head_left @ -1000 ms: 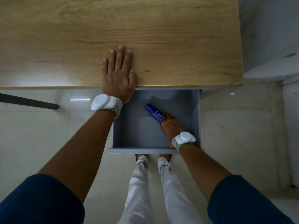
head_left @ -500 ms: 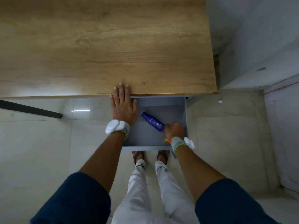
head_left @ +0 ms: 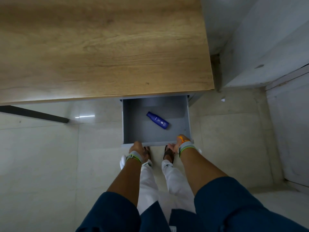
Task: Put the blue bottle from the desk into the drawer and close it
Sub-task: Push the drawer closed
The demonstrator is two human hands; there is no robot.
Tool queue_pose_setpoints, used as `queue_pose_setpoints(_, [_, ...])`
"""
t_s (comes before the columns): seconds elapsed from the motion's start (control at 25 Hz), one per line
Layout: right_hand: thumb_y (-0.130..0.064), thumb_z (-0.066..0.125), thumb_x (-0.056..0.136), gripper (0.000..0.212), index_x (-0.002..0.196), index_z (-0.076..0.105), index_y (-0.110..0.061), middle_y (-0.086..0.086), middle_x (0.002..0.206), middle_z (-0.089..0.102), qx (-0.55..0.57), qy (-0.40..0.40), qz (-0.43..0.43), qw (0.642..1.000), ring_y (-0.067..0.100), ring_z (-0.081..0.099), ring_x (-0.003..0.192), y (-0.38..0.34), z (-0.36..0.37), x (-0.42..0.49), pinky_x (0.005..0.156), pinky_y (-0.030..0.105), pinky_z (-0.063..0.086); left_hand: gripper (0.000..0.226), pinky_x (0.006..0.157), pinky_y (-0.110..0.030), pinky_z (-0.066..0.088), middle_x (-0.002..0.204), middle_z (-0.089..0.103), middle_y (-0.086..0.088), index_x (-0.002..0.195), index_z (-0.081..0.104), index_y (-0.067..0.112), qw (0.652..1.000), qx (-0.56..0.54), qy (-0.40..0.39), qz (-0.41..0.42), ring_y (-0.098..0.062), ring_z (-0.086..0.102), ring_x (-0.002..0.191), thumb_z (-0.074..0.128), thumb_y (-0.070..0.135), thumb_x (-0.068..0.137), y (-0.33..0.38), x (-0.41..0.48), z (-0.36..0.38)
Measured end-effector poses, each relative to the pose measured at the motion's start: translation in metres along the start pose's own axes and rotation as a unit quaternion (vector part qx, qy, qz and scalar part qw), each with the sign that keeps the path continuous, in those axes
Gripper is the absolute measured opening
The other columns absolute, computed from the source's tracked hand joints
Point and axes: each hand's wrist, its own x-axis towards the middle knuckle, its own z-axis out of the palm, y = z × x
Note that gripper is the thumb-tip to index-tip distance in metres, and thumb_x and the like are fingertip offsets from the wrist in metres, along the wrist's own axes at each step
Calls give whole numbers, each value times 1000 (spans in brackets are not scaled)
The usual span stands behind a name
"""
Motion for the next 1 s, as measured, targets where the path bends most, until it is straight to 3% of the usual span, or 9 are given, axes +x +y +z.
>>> queue_pose_setpoints(0.12, [-14,41,99,52,148,25,-7,11,152,32,-10,9,8,1000,32,39,137,0,-5,6,105,42,46,15,62,-29,40,69,42,-10,74,44,11,995,-48,-84,-28,-23,43,58,44,19,88,2,3,2])
queue_pose_setpoints(0.24, [-14,46,98,48,143,35,-3,16,142,45,7,62,50,997,29,46,132,-5,2,16,107,37,43,5,57,-23,38,67,42,-8,79,44,12,994,-35,-80,-66,-20,40,52,45,16,82,6,18,3])
queue_pose_setpoints(0.32, [-11,45,96,43,138,40,-3,16,108,55,11,86,31,996,27,59,104,-5,6,16,83,30,52,4,55,-22,39,63,44,-9,78,44,11,994,-38,-79,-68,-19,41,50,44,13,81,6,22,4])
queue_pose_setpoints(0.4, [-8,44,95,30,126,45,-8,12,78,46,48,82,43,995,22,49,65,-7,7,17,51,28,45,11,58,-24,38,46,42,-7,73,41,11,992,-60,-94,-62,-18,39,45,42,11,84,9,18,7])
queue_pose_setpoints(0.48, [-5,42,93,16,109,44,-7,12,69,42,55,88,32,994,20,39,52,-9,9,21,33,18,39,18,67,-27,40,33,41,-4,69,41,9,991,-80,-91,-54,-19,38,48,40,9,87,13,19,11])
queue_pose_setpoints(0.56, [-1,40,93,14,105,43,-7,13,66,42,55,85,18,995,20,38,51,-15,13,26,30,17,42,17,72,-28,44,46,51,-5,67,48,7,990,-84,-94,-58,-19,41,53,42,10,83,21,25,16])
queue_pose_setpoints(0.68, [1,35,94,16,85,47,-6,14,66,44,51,65,-1,997,20,38,52,-29,22,31,29,20,44,11,52,-24,34,73,53,-1,73,56,12,990,-84,-102,-46,-18,38,55,46,9,77,39,32,26])
queue_pose_setpoints(0.84, [-5,33,99,27,75,47,-11,10,70,49,21,27,-37,999,14,41,53,-57,46,38,33,15,44,16,50,-24,28,93,60,0,79,55,19,990,-84,-113,-14,-15,36,60,45,9,87,83,31,41])
queue_pose_setpoints(1.0, [-13,37,101,28,77,50,-14,4,50,61,9,-13,-52,999,7,49,29,-87,72,48,37,13,44,19,46,-20,26,104,68,1,88,51,22,988,-75,-133,20,-12,36,56,38,8,90,122,44,53])
